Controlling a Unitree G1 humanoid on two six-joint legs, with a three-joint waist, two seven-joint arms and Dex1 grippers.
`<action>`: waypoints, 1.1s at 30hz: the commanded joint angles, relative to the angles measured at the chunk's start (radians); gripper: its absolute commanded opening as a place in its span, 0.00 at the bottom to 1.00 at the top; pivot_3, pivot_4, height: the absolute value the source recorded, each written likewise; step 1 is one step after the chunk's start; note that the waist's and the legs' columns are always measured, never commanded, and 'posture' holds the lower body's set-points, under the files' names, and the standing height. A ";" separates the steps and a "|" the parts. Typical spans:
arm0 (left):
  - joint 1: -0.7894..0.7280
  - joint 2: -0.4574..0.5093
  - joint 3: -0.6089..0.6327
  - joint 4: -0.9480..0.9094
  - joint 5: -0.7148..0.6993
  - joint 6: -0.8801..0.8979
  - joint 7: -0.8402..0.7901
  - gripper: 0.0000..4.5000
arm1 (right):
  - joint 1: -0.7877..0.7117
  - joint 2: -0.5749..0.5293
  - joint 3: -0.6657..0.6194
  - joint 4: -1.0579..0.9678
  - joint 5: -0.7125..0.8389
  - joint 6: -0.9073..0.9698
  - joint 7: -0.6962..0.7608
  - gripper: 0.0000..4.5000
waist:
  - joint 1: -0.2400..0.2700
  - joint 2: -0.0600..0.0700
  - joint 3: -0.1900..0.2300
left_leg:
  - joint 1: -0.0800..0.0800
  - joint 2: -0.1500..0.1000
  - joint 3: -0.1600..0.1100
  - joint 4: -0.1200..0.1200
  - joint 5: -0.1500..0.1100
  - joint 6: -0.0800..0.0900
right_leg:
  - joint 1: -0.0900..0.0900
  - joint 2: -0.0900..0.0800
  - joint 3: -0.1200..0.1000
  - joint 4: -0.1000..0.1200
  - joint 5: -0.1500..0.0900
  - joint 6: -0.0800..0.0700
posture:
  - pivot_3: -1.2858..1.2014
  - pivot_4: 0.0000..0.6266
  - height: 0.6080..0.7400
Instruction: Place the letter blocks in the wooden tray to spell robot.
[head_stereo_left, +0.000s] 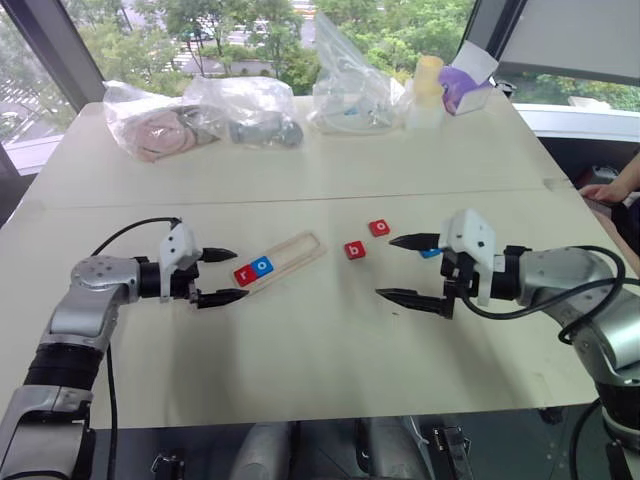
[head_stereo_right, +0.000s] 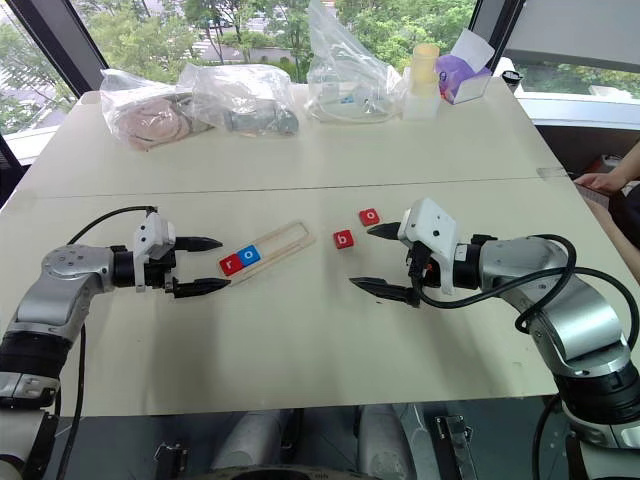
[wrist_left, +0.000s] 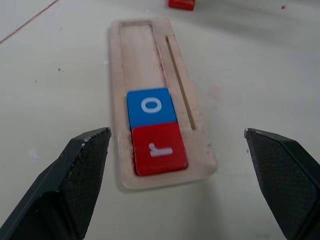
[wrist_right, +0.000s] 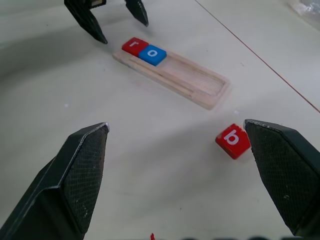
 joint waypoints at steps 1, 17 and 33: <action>-0.008 -0.010 -0.004 0.002 0.018 -0.019 -0.002 1.00 | -0.007 -0.006 -0.020 -0.037 0.020 0.001 -0.001 0.99 | 0.000 0.000 0.000 | 0.000 0.000 0.000 0.000 0.000 0.000 | 0.000 0.000 0.000 0.000 0.000 0.000 | 0.52 0.24 1.00; -0.047 -0.125 -0.037 0.132 0.144 -0.116 0.111 1.00 | 0.031 -0.017 -0.041 -0.128 0.082 0.077 -0.042 0.99 | 0.005 0.000 -0.001 | 0.000 0.000 0.000 0.005 0.000 0.000 | 0.001 0.000 -0.001 0.004 0.000 0.000 | 0.52 0.24 1.00; -0.025 -0.145 -0.074 0.178 0.186 -0.123 0.127 0.69 | 0.068 -0.017 -0.049 -0.166 0.084 0.077 -0.096 1.00 | 0.002 0.000 -0.003 | 0.002 0.000 0.000 0.015 0.000 0.000 | 0.004 0.000 0.000 0.012 0.002 0.001 | 0.52 0.24 1.00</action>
